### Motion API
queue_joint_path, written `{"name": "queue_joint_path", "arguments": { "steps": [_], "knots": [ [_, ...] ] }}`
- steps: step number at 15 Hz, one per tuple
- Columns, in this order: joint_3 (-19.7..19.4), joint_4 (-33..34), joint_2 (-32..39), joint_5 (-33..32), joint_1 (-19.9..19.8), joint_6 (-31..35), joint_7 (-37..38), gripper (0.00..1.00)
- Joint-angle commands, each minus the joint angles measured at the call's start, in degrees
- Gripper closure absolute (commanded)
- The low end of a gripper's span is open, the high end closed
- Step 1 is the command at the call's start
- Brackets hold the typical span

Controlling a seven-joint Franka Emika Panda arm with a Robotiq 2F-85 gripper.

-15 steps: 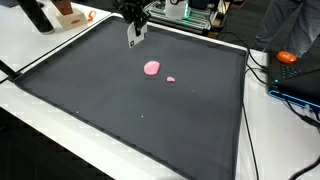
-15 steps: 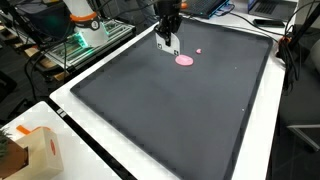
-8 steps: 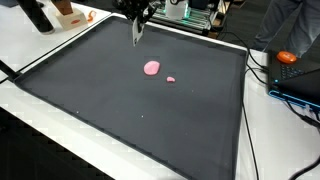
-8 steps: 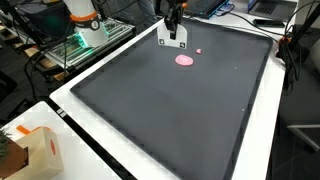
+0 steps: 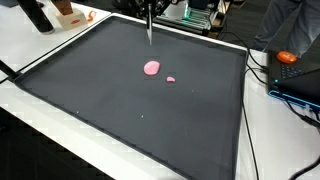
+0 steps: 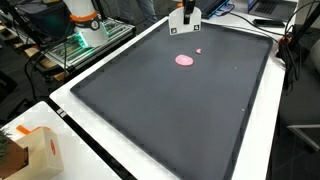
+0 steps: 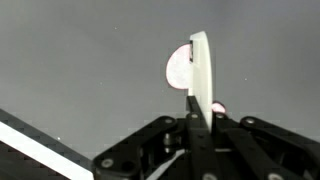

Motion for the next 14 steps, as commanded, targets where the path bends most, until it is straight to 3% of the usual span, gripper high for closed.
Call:
{"name": "queue_joint_path", "arguments": {
  "steps": [1,9,14],
  "knots": [
    [1.2,1.8,-1.0,-1.2,1.2,-4.0,-8.3,0.99],
    [4.2,10.2,-0.1,-6.2,4.3,-15.4,-23.1,0.99],
    [5.7,14.9,0.2,-7.3,5.9,-19.3,-25.0,0.99]
  ]
}}
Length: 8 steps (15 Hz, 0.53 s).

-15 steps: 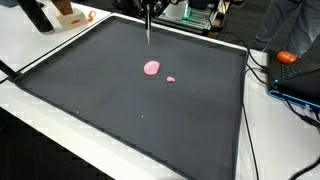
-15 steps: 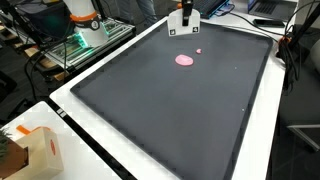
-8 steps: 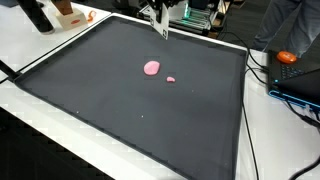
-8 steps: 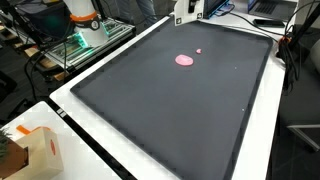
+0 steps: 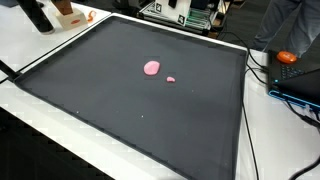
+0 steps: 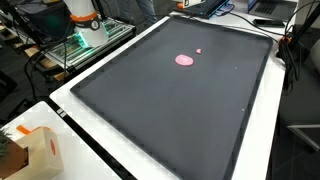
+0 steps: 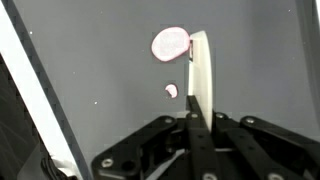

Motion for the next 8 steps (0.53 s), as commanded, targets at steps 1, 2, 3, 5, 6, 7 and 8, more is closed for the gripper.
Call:
{"name": "queue_joint_path", "arguments": {
  "steps": [1,2,3,5,6,7,8],
  "knots": [
    [0.8,3.8,0.4,-2.0,1.0,-3.7,-0.8,0.99],
    [0.4,1.9,0.1,-0.4,0.6,-1.5,-0.1,0.99],
    [0.6,2.5,0.1,-0.4,0.7,-1.7,-0.1,0.96],
    [0.6,2.6,0.2,-0.4,0.7,-1.7,-0.1,0.96],
    [0.5,2.6,0.3,-0.4,0.6,-1.7,-0.1,0.96],
    [0.5,2.6,0.3,-0.4,0.6,-1.7,-0.1,0.96],
    [0.5,2.6,0.4,-0.4,0.6,-1.7,-0.1,0.96]
  ]
}}
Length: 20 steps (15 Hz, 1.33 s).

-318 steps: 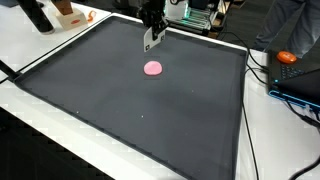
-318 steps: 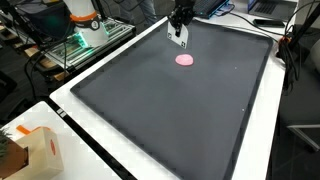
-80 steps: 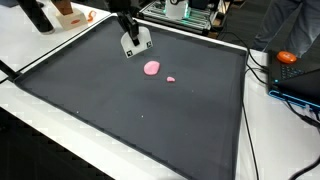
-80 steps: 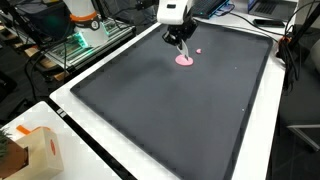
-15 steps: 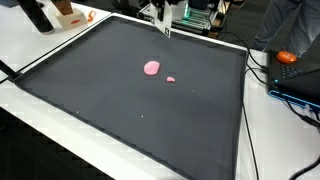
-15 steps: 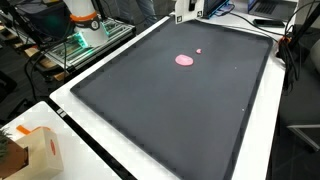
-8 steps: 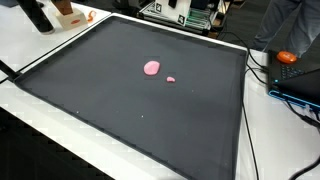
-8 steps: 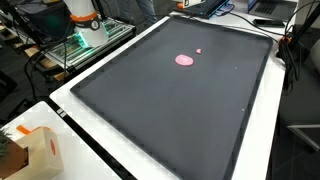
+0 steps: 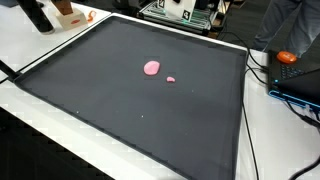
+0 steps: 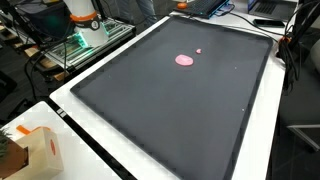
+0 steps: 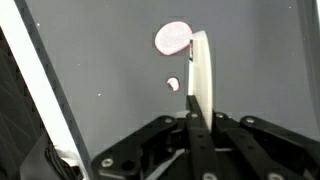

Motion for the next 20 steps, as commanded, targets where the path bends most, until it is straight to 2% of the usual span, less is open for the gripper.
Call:
{"name": "queue_joint_path", "arguments": {
  "steps": [1,5,9,14,20],
  "knots": [
    [0.0,0.2,0.1,0.0,0.1,-0.2,0.0,0.96],
    [0.0,0.2,0.1,0.0,0.1,-0.2,0.0,0.99],
    [-0.5,-2.2,1.9,2.3,-0.7,3.3,-3.0,0.99],
    [-0.8,-7.8,3.2,2.8,-1.6,8.3,-4.1,0.99],
    [-1.3,-15.6,4.1,1.6,-2.9,17.9,-5.0,0.99]
  ]
}}
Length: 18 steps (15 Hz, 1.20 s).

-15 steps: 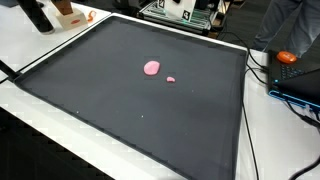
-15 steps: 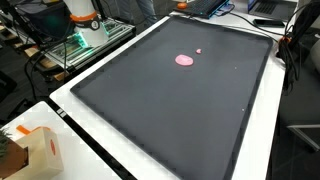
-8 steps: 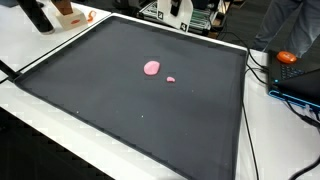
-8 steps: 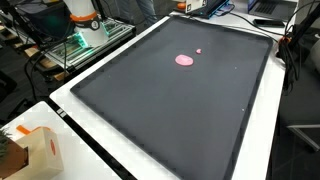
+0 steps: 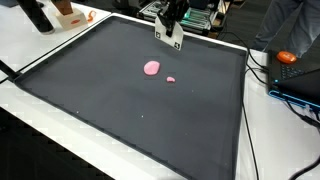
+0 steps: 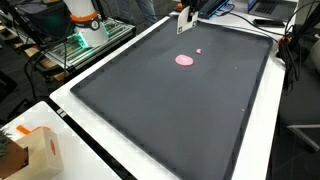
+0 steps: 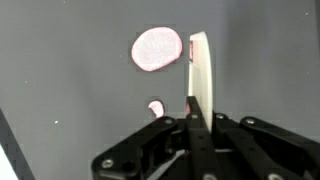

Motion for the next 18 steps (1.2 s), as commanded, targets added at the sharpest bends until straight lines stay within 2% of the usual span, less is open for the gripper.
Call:
{"name": "queue_joint_path", "arguments": {
  "steps": [1,7,18],
  "knots": [
    [-0.7,-5.5,-0.2,-0.3,-1.1,6.4,-1.9,0.99],
    [-2.1,-8.2,2.5,-2.9,-2.2,11.2,-0.3,0.99],
    [-3.7,-8.3,7.1,-6.1,-3.5,16.5,0.0,0.99]
  ]
}}
